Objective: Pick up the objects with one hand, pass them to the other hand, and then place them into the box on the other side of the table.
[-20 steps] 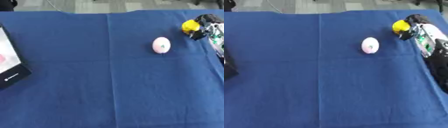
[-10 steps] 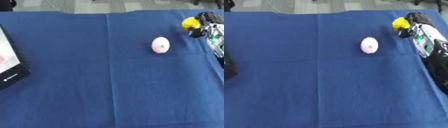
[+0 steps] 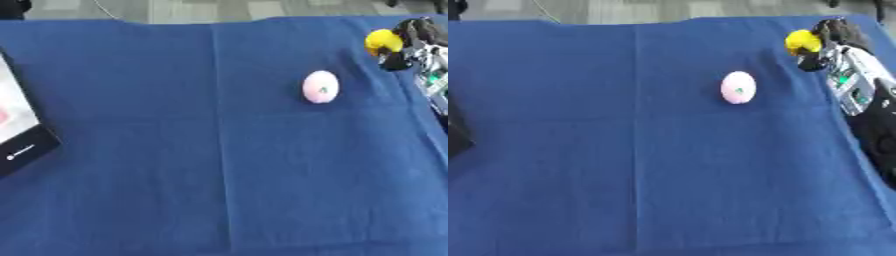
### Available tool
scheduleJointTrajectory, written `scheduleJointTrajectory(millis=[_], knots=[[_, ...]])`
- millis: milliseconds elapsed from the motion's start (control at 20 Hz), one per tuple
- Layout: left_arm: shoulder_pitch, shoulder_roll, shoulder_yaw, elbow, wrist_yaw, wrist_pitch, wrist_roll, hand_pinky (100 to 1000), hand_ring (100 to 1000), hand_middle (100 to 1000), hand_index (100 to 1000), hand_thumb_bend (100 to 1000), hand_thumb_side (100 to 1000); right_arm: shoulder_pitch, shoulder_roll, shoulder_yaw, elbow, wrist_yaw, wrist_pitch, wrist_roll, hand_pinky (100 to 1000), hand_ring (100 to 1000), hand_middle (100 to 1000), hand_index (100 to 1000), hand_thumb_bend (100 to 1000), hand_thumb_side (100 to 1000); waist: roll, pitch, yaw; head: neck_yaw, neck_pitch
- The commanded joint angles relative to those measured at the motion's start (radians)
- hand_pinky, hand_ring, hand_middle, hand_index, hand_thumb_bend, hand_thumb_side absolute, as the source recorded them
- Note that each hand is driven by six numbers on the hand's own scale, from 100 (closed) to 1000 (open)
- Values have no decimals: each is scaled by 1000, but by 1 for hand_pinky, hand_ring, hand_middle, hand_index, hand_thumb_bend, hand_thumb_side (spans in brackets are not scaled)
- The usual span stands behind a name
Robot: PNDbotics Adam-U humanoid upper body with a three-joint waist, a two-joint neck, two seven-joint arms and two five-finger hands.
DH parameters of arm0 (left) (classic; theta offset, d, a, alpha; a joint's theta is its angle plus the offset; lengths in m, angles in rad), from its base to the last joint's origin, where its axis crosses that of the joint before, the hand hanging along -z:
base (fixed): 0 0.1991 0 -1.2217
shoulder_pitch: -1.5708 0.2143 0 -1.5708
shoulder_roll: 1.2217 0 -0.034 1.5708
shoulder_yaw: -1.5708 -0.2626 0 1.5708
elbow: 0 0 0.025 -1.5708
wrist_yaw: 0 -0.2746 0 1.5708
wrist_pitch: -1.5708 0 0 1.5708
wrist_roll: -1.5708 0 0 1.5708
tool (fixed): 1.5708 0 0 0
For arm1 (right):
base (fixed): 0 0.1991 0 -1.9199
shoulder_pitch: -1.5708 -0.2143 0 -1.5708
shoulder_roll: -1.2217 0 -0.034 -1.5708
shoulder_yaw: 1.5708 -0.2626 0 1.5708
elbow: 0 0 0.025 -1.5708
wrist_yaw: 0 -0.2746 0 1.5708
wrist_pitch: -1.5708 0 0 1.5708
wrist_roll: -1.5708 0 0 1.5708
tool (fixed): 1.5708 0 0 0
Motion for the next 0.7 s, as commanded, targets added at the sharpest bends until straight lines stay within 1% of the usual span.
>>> scheduleJointTrajectory(millis=[50, 250, 500, 600, 700], knots=[[-5, 33, 14, -25, 4, -3, -1, 707, 659, 723, 721, 335, 576, 8, -46, -6, -113, -84, 2, -28, 811, 651, 506, 518, 100, 100, 14, -49, -3, 7, 8], [-6, 47, 12, -35, 2, -3, -6, 707, 660, 724, 721, 340, 572, 42, -36, 1, -228, -171, 7, -53, 800, 640, 503, 513, 100, 100, 14, -62, -8, 16, 17], [-8, 61, 8, -41, 0, -2, -14, 706, 659, 723, 722, 344, 569, 70, -17, 11, -343, -238, 12, -62, 776, 620, 495, 502, 100, 100, 11, -76, -13, 26, 27], [-11, 68, 6, -46, -2, -3, -17, 705, 659, 722, 722, 348, 565, 81, 6, 13, -383, -263, 12, -68, 768, 615, 494, 500, 100, 100, 10, -83, -16, 30, 32], [-20, 75, 0, -57, -3, -6, -23, 704, 658, 721, 722, 351, 560, 93, 43, 12, -415, -292, 8, -81, 756, 605, 493, 498, 100, 100, 9, -89, -17, 34, 38]])
